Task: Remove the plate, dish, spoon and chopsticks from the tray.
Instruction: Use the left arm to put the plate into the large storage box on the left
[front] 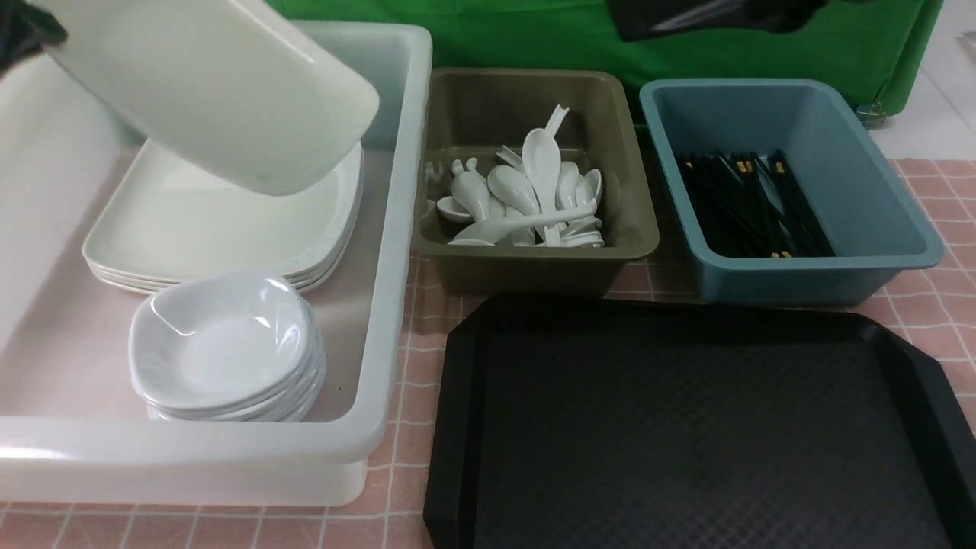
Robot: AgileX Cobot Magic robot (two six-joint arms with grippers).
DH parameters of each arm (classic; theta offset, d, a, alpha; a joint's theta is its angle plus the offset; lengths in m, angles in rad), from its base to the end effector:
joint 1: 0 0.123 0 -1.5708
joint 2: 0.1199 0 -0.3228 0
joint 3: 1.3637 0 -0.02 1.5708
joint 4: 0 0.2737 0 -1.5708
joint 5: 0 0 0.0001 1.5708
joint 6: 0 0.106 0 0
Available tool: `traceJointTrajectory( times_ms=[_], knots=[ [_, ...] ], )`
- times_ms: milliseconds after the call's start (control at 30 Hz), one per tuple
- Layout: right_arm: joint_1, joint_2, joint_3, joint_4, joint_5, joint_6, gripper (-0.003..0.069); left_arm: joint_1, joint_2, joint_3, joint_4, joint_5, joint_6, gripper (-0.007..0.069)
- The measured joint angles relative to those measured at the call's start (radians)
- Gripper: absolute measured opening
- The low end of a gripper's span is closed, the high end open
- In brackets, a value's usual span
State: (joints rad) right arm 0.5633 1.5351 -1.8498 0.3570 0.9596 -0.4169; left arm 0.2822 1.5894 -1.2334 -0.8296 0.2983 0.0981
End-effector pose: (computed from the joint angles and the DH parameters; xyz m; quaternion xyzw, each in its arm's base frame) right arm 0.2873 0.2173 0.5190 -0.3887 0.7680 0.2110 0.4633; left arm 0.3962 0.0909 0.3421 -0.3533 0.7731 -0.2007 0.4870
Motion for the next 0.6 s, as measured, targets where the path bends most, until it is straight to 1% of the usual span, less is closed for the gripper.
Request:
traceJointTrajectory(
  times_ms=[167, 467, 533, 600],
  knots=[
    [0.011, 0.058, 0.000, -0.002, -0.031, 0.020, 0.0030, 0.000, 0.012, 0.098, -0.018, -0.117, 0.000, 0.0019],
    [0.011, 0.061, -0.004, -0.001, -0.042, 0.021, 0.0030, 0.000, 0.095, 0.103, -0.010, -0.126, -0.004, 0.0022],
    [0.011, 0.061, -0.004, -0.001, -0.042, 0.021, 0.0030, 0.000, 0.117, 0.103, -0.001, -0.132, -0.005, 0.0046],
    [0.011, 0.061, -0.006, 0.000, -0.041, 0.023, 0.0030, 0.000, 0.138, 0.103, 0.017, -0.132, -0.005, 0.0098]
  ],
)
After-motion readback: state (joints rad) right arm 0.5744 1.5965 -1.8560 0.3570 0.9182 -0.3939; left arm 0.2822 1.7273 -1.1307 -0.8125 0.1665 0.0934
